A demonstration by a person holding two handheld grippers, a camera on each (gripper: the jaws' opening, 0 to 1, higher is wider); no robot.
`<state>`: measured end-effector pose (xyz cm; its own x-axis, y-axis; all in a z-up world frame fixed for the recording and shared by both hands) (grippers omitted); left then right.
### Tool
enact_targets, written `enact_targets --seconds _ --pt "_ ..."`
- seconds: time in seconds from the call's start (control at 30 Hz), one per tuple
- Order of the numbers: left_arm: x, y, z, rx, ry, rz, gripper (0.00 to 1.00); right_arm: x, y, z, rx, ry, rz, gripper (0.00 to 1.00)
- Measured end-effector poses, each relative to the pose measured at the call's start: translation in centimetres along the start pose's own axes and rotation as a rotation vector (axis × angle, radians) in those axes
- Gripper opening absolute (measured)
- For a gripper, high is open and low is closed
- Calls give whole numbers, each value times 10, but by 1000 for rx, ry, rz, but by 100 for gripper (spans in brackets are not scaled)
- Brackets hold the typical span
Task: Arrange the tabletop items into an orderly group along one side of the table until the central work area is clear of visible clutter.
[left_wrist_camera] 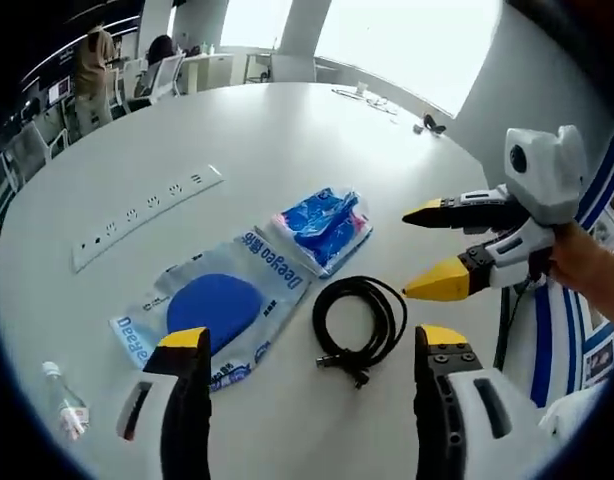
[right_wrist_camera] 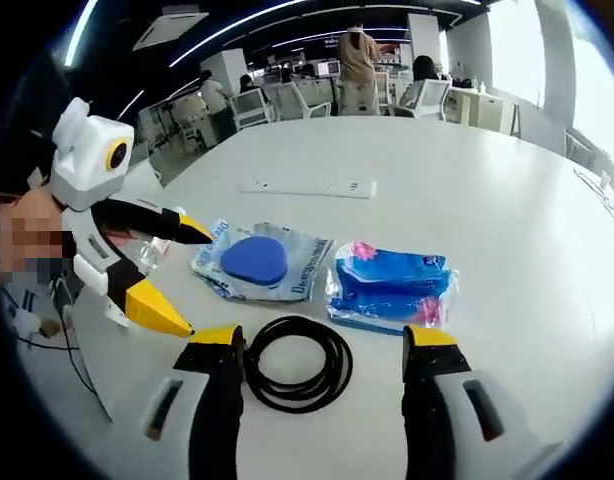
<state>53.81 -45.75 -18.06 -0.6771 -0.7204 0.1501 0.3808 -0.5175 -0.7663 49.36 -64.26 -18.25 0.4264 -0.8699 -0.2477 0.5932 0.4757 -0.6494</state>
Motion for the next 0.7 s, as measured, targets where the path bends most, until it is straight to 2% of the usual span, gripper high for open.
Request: enact_targets --seconds 0.3,0.7 --pt "-1 -19 -1 35 -18 -9 96 -11 -7 6 18 -28 18 66" --pt "-9 -46 3 92 -47 -24 99 -25 -17 18 38 -58 44 69"
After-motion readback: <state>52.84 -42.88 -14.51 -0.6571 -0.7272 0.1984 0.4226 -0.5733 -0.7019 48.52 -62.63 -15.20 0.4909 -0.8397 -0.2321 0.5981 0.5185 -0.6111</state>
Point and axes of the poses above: the point that each gripper's makers call its tool centre point, and the gripper's own axes: y roughly forward along the fingers, x roughly to its right, z roughly out of its top, the point moved 8 cm from there along -y, roughly backward along the fingers, and after that the axes turned 8 degrees about z, right-handed, at the moved point
